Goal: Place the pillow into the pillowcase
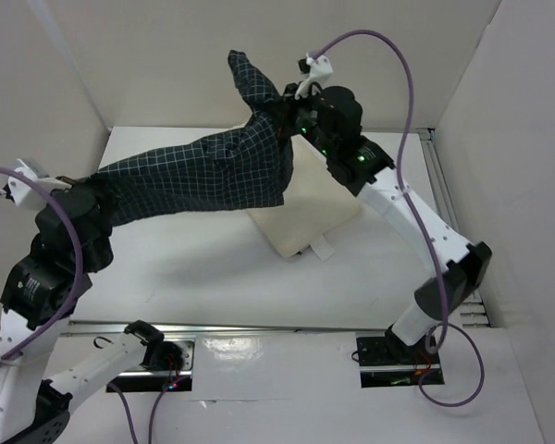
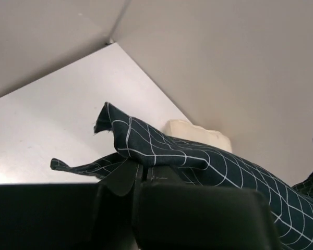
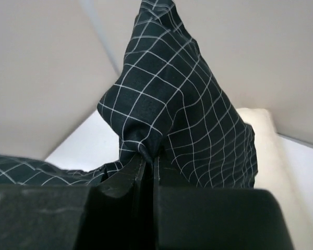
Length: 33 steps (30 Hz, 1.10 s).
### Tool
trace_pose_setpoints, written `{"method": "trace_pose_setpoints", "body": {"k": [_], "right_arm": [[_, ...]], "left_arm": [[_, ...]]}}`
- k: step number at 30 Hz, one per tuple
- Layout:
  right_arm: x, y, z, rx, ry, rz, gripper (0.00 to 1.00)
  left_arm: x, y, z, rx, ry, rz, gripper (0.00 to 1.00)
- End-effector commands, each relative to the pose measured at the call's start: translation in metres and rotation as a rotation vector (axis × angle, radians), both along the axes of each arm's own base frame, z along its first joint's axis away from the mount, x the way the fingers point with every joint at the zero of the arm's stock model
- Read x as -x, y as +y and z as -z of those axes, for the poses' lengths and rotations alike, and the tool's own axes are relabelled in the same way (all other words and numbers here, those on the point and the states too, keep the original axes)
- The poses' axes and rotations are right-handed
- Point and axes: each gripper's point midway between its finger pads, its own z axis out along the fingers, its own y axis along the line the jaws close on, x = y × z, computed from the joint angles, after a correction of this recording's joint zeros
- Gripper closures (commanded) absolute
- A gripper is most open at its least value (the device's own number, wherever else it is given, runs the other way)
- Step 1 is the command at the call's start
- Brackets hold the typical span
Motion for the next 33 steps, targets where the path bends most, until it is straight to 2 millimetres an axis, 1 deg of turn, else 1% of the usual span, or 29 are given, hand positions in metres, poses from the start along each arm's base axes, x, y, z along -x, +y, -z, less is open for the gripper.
{"method": "trace_pose_setpoints", "body": {"k": [1, 2, 3, 4, 5, 6, 7, 8, 9, 10, 11, 12, 13, 14, 15, 16, 17, 18, 19, 20, 21, 22, 23, 24, 26, 29, 30, 31, 33], "right_arm": [[-0.019, 0.044, 0.088, 0.072, 0.283, -0.112, 0.96], [-0.025, 0.054, 0.087, 0.047, 0.305, -0.123, 0.95], [-0.026, 0.067, 0.098, 0.06, 0.328, -0.156, 0.95], [-0.04, 0.084, 0.136, 0.089, 0.382, -0.181, 0.91], [-0.044, 0.097, 0.148, 0.095, 0.388, -0.195, 0.83], [-0.047, 0.114, 0.149, 0.106, 0.356, -0.238, 0.76], [-0.053, 0.124, 0.161, 0.121, 0.362, -0.266, 0.71], [-0.06, 0.135, 0.204, 0.158, 0.436, -0.287, 0.68], [-0.065, 0.14, 0.195, 0.173, 0.4, -0.305, 0.54], [-0.066, 0.141, 0.202, 0.185, 0.421, -0.304, 0.4], [-0.071, 0.133, 0.209, 0.213, 0.43, -0.254, 0.24], [-0.074, 0.126, 0.198, 0.218, 0.397, -0.22, 0.09], [-0.072, 0.114, 0.214, 0.253, 0.41, -0.176, 0.0], [-0.077, 0.109, 0.2, 0.225, 0.354, -0.14, 0.0], [-0.078, 0.086, 0.168, 0.193, 0.294, -0.068, 0.0], [-0.079, 0.063, 0.188, 0.213, 0.326, -0.025, 0.0], [-0.08, 0.045, 0.165, 0.182, 0.281, 0.017, 0.0], [-0.083, 0.03, 0.165, 0.185, 0.285, 0.056, 0.0], [-0.093, 0.003, 0.173, 0.182, 0.307, 0.119, 0.0], [-0.097, -0.015, 0.173, 0.186, 0.317, 0.161, 0.0], [-0.101, -0.032, 0.171, 0.179, 0.332, 0.193, 0.0], [-0.113, -0.064, 0.18, 0.169, 0.368, 0.241, 0.0], [-0.119, -0.077, 0.187, 0.171, 0.396, 0.248, 0.0], [-0.121, -0.085, 0.208, 0.186, 0.461, 0.227, 0.0], [-0.136, -0.116, 0.228, 0.195, 0.505, 0.257, 0.0], [-0.146, -0.126, 0.267, 0.231, 0.564, 0.218, 0.0], [-0.148, -0.121, 0.272, 0.235, 0.567, 0.19, 0.0], [-0.147, -0.115, 0.293, 0.238, 0.606, 0.156, 0.0], [-0.15, -0.108, 0.305, 0.245, 0.617, 0.11, 0.0]], "left_arm": [[0.005, 0.016, 0.024, -0.065, 0.134, -0.108, 1.0], [-0.004, 0.013, 0.033, -0.07, 0.167, -0.13, 1.0], [-0.008, 0.014, 0.044, -0.08, 0.205, -0.154, 1.0], [-0.009, 0.019, 0.057, -0.087, 0.263, -0.185, 1.0], [-0.016, 0.021, 0.064, -0.086, 0.298, -0.198, 1.0], [-0.031, 0.012, 0.089, -0.082, 0.392, -0.15, 1.0], [-0.04, 0.013, 0.101, -0.091, 0.435, -0.136, 1.0], [-0.047, 0.032, 0.116, -0.075, 0.477, -0.184, 1.0], [-0.057, 0.031, 0.135, -0.014, 0.527, -0.139, 1.0], [-0.065, 0.04, 0.156, 0.02, 0.604, -0.144, 0.99], [-0.058, 0.071, 0.168, 0.082, 0.65, -0.216, 0.47], [-0.058, 0.08, 0.171, 0.115, 0.675, -0.222, 0.21], [-0.047, 0.087, 0.179, 0.165, 0.717, -0.274, 0.02], [-0.043, 0.095, 0.184, 0.178, 0.737, -0.31, 0.0], [-0.041, 0.103, 0.181, 0.188, 0.726, -0.336, 0.0], [-0.049, 0.102, 0.176, 0.179, 0.684, -0.314, 0.0], [-0.053, 0.099, 0.169, 0.177, 0.636, -0.282, 0.0], [-0.06, 0.095, 0.166, 0.174, 0.604, -0.238, 0.0], [-0.067, 0.084, 0.175, 0.176, 0.607, -0.148, 0.0], [-0.081, 0.081, 0.169, 0.171, 0.542, -0.105, 0.0], [-0.084, 0.076, 0.179, 0.177, 0.547, -0.073, 0.0], [-0.093, 0.06, 0.181, 0.174, 0.539, 0.018, 0.0], [-0.1, 0.052, 0.182, 0.163, 0.524, 0.06, 0.0], [-0.11, 0.035, 0.179, 0.141, 0.495, 0.125, 0.0], [-0.124, 0.015, 0.204, 0.115, 0.56, 0.195, 0.0], [-0.139, -0.023, 0.228, 0.078, 0.655, 0.307, 0.0], [-0.144, -0.033, 0.253, 0.085, 0.735, 0.334, 0.0], [-0.146, -0.049, 0.263, 0.064, 0.768, 0.378, 0.0], [-0.152, -0.064, 0.28, 0.055, 0.818, 0.41, 0.0]]}}
